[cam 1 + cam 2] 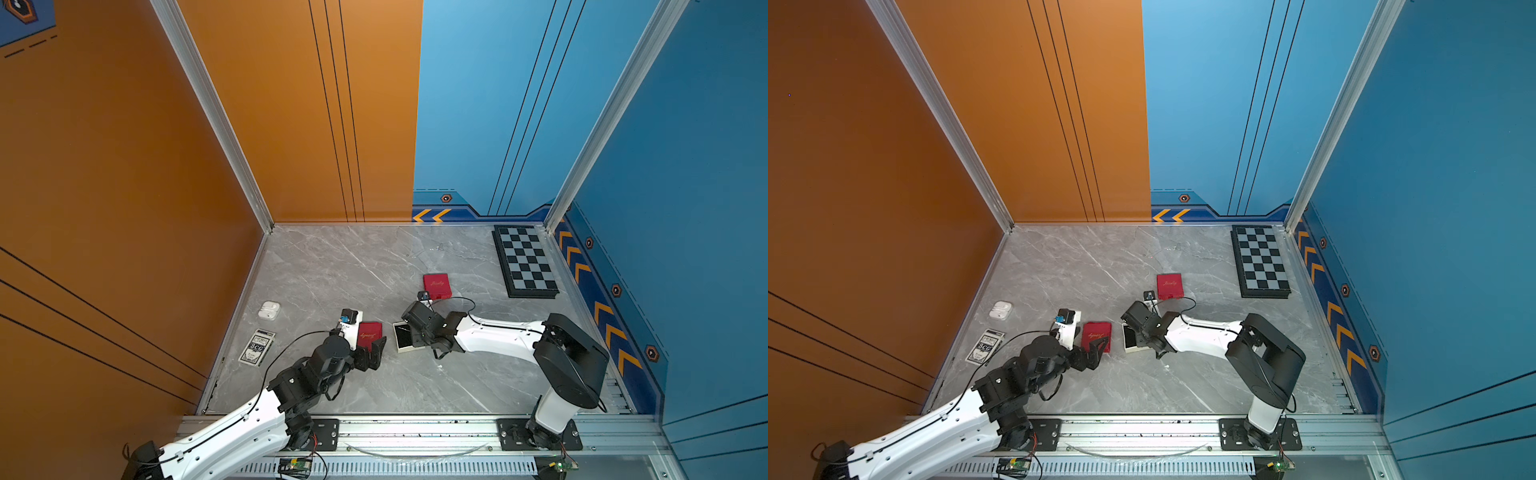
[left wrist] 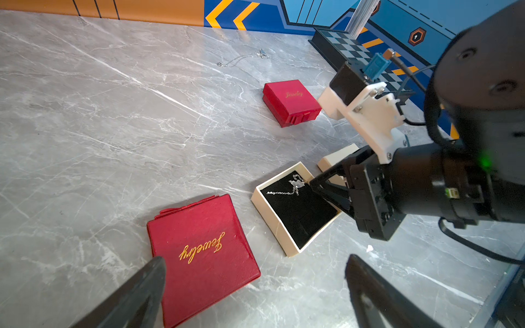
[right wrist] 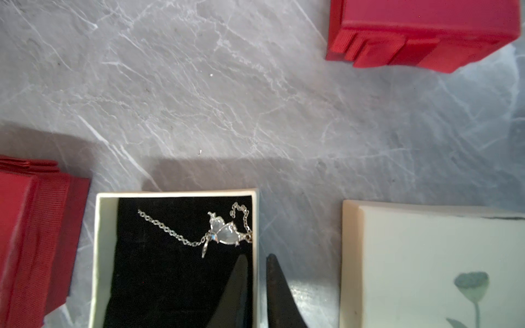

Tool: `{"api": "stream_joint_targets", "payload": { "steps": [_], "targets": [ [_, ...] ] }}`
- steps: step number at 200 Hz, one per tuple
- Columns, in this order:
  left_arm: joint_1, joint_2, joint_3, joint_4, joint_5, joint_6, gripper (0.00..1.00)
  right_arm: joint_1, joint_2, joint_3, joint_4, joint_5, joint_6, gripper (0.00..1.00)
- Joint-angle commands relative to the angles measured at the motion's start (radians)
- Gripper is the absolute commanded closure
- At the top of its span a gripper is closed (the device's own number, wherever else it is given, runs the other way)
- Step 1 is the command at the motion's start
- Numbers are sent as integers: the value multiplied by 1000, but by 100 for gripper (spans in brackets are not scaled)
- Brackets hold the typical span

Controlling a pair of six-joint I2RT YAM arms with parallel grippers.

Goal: Take the necklace out of the lift-off lid jewelry box
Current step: Place the jewelry box at the center of the board, then take out the inner lining from the jewelry box.

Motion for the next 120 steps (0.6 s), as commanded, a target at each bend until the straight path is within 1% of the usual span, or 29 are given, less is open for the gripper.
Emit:
{"api": "stream_joint_targets", "payload": {
  "steps": [1,29,53,79,120],
  "targets": [
    [15,-1,39,-27,25,-10,1,6,-59,-4,-49,43,-16,81],
    [16,7,51,-38,31,-15,1,6,-76,25,-90,37,-54,78],
    [19,31,80,-63,30,-16,1,11,-74,54,-112,17,-107,72],
    [26,50,103,-93,27,-20,1,16,-44,102,-142,-2,-168,65],
    [37,52,103,-98,35,-25,1,19,10,163,-177,-12,-224,56]
  ]
}}
